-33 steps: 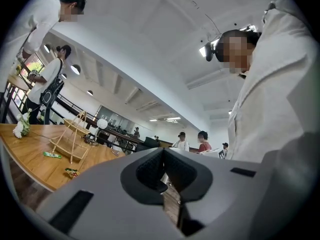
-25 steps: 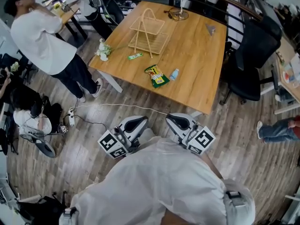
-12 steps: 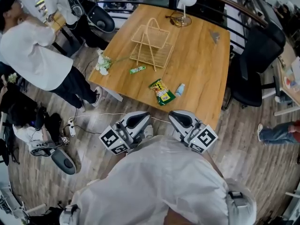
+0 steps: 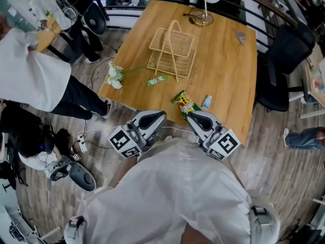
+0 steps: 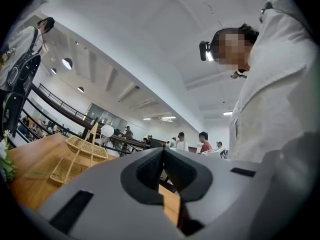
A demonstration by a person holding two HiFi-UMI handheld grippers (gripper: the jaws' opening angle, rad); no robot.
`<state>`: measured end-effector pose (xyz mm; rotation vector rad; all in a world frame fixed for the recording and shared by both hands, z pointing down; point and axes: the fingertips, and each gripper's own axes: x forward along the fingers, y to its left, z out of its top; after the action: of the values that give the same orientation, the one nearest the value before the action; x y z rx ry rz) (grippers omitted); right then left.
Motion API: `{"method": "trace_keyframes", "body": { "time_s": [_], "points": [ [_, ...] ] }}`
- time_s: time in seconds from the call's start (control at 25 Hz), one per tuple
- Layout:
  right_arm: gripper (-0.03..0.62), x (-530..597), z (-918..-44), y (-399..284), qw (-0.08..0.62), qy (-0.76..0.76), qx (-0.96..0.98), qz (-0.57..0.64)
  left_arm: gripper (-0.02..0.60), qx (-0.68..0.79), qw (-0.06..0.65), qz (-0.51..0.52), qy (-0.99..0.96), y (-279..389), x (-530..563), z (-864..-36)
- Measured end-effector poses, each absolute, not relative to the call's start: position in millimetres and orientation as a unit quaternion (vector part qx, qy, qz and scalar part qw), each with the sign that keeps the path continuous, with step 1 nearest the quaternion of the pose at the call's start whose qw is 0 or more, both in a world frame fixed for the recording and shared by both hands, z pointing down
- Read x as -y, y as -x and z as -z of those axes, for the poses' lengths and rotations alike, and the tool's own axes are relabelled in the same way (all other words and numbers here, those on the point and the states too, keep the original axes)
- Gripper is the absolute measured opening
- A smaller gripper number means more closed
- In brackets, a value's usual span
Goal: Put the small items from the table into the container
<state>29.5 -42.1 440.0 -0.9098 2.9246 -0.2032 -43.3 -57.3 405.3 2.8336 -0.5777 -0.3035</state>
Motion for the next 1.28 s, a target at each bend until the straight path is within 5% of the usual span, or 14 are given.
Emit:
{"method": "trace_keyframes", "body": {
  "time_s": [0.88, 1.0, 1.28],
  "points": [
    [0.023, 95.6, -506.0, -46.1, -0.077, 0.306, -0.945, 0.082, 0.006, 0.203, 0.113, 0.083, -0.969, 48.2, 96.0, -444.9],
    [0.138, 106.9, -539.5, -37.6, -0.131, 0.291, -0.942, 0.104, 0.006, 0.209, 0.110, 0.088, -0.968, 51.8, 95.0, -442.1],
    [0.272, 128.3, -602.2, -30.3, -0.201, 0.302, -0.921, 0.141, 0.006, 0.218, 0.103, 0.087, -0.967, 62.6, 89.7, -440.5]
  ]
}}
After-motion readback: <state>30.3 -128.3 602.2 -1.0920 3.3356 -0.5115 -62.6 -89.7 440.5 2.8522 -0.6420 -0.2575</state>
